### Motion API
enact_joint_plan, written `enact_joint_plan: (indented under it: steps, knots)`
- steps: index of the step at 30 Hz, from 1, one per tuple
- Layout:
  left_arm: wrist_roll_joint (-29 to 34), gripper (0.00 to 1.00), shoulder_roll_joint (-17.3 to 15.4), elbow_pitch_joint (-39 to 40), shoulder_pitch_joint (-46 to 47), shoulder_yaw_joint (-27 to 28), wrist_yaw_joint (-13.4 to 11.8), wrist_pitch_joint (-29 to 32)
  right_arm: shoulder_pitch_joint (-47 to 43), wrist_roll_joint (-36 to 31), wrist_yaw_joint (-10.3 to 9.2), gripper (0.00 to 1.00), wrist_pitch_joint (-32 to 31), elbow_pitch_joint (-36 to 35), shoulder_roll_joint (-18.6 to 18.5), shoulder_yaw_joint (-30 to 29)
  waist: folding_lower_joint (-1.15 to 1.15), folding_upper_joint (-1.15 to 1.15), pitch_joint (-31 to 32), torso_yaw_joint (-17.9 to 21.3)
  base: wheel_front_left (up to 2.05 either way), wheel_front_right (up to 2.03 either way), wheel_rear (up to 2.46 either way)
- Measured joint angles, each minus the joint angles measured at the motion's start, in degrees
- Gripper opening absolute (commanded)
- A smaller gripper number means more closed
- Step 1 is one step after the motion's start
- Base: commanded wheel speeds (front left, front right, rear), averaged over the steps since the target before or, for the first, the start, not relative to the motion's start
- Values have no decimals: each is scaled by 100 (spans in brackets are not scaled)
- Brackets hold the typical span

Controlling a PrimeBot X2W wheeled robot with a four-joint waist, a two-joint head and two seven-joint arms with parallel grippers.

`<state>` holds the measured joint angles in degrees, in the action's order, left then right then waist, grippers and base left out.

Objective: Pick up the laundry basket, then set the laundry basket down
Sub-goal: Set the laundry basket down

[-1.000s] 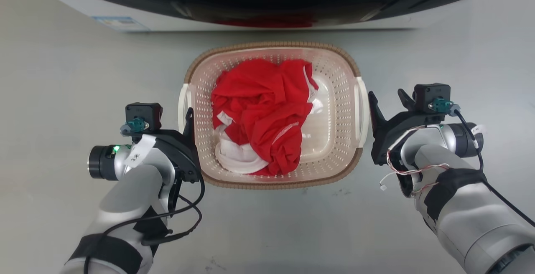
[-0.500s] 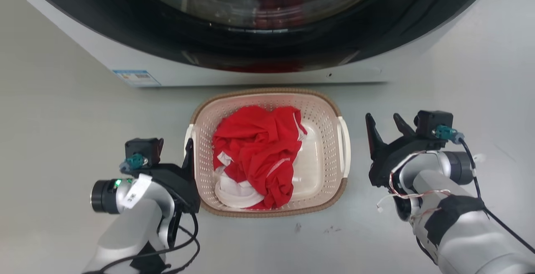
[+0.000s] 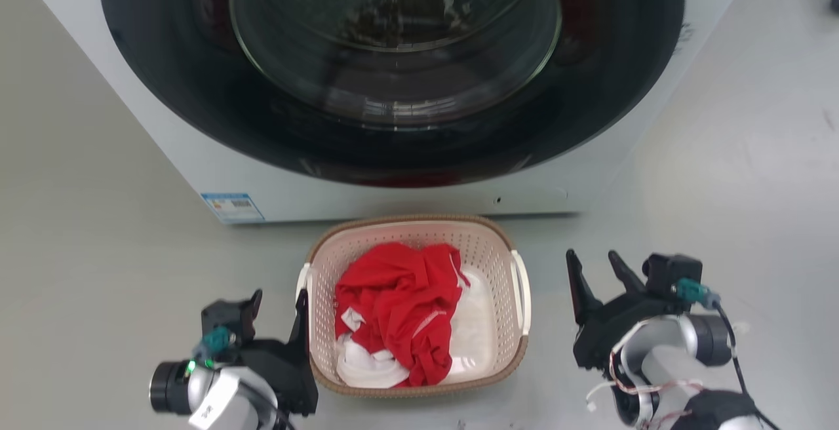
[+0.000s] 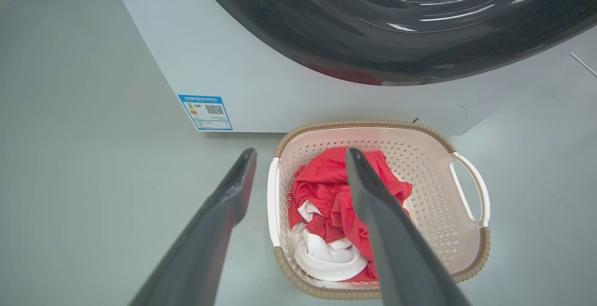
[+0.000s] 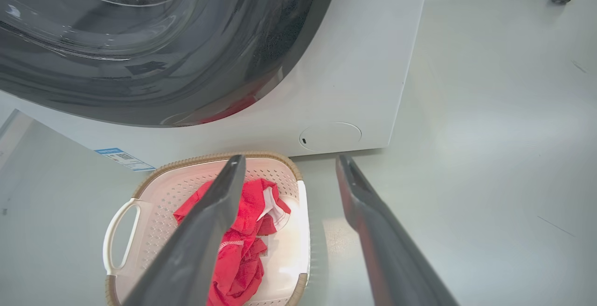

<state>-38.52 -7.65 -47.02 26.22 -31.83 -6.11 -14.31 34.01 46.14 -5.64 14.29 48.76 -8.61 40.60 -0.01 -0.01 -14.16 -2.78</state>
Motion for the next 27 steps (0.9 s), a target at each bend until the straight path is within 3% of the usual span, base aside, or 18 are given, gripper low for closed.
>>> enact_joint_plan:
  steps: [16, 27]
  knots:
    - [722, 100, -261, 1703, -1756, 799, -101, 0, -1775, -814, -148, 100, -1, -1634, -163, -799, 0, 0, 982, 134, 0, 0, 0]
    - [1461, 100, -100, 2698, -2752, 1629, -101, 0, -2792, -1652, -149, 100, 0, -2651, -70, -1703, 1, 0, 1302, 251, 0, 0, 0]
